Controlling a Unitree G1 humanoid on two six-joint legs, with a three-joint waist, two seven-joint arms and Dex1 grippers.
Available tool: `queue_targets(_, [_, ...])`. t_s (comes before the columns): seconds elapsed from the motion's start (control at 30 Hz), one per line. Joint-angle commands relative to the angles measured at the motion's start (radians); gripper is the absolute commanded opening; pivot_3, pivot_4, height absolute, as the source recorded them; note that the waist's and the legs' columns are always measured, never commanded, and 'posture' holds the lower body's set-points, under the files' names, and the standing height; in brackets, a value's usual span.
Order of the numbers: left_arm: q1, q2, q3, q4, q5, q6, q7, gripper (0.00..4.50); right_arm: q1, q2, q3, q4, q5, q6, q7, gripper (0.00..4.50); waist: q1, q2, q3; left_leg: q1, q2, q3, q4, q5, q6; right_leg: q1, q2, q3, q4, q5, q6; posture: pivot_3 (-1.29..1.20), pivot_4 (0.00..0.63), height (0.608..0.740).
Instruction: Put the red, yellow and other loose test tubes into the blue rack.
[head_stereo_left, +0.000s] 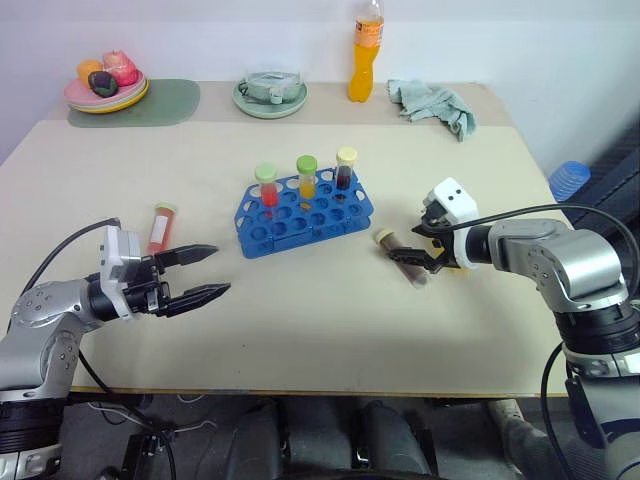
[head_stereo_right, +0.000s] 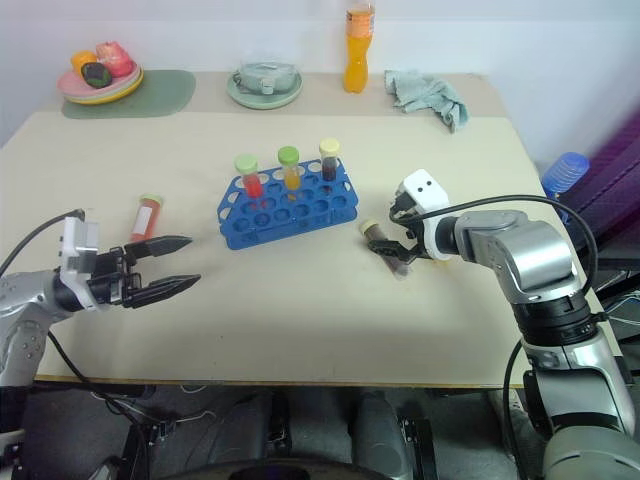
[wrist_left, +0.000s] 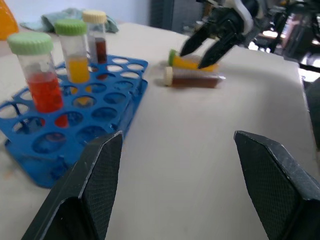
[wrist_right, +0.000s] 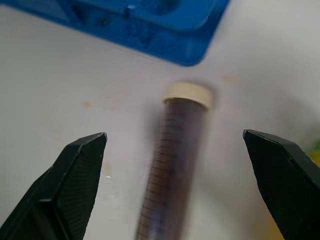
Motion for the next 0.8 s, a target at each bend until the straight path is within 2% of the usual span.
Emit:
queue_targets(0.03, [0.016,0.023,-0.024,-0.054,-0.019,0.024,-0.038,3.62,-0.055,0.03,0.011,0.023,-0.002,0.043,-0.016,4.5,-0.001,0.0,0.0,0.0,0.0,0.0,0.0,0.0,0.0,0.0,0.0,0.0,0.0,0.0,0.0,0.0,0.15,0.74])
queue_targets(0.33, [0.008,0.026,-0.056,-0.091,-0.009,0.047,-0.029,3.62,-0.142,0.088,0.105,0.173,-0.07,0.05,-0.033,4.5,-0.002,0.0,0.0,-0.001,0.0,0.0,0.0,0.0,0.0,-0.001,0.0,0.0,0.0,0.0,0.0,0.0,0.15,0.74])
queue_targets(0.37, [0.008,0.024,-0.057,-0.092,-0.011,0.047,-0.026,3.66,-0.149,0.087,0.126,0.191,-0.086,0.039,-0.031,3.96,-0.002,0.0,0.0,-0.001,0.0,0.0,0.0,0.0,0.0,-0.001,0.0,0.0,0.0,0.0,0.0,0.0,0.15,0.74])
queue_targets(0.4, [0.009,0.023,-0.058,-0.093,-0.012,0.046,-0.024,3.66,-0.155,0.084,0.146,0.203,-0.099,0.029,-0.024,3.73,-0.002,0.0,0.0,-0.001,0.0,0.0,0.0,0.0,0.0,-0.002,0.0,0.0,0.0,0.0,0.0,0.0,0.15,0.74])
queue_targets(0.57, [0.005,0.013,-0.075,-0.08,0.005,0.031,-0.013,3.66,-0.17,0.078,0.226,0.216,-0.158,-0.016,0.001,1.18,-0.004,0.0,0.0,-0.001,0.0,0.0,0.0,0.0,0.0,-0.002,0.0,0.0,0.0,0.0,0.0,0.0,0.15,0.74])
queue_targets(0.6, [0.001,0.01,-0.08,-0.076,0.009,0.029,-0.009,3.66,-0.168,0.075,0.238,0.21,-0.168,-0.026,0.007,0.84,-0.004,0.0,0.0,-0.001,0.0,0.0,0.0,0.0,0.0,-0.002,0.0,0.0,0.001,0.0,0.0,0.0,0.15,0.74])
queue_targets(0.73, [-0.025,-0.008,-0.097,-0.063,0.024,0.024,0.014,3.66,-0.15,0.053,0.265,0.157,-0.206,-0.071,0.03,0.78,-0.005,0.0,0.0,-0.001,0.0,0.0,0.0,0.0,0.0,-0.002,0.0,0.0,0.001,0.0,0.0,0.0,0.15,0.74])
queue_targets(0.8, [-0.043,-0.024,-0.108,-0.057,0.034,0.022,0.037,3.66,-0.114,0.03,0.231,0.073,-0.19,-0.126,0.065,0.78,-0.002,0.0,0.0,-0.001,0.0,0.0,0.0,0.0,0.0,-0.002,0.0,0.0,0.001,0.0,0.0,0.0,0.15,0.74])
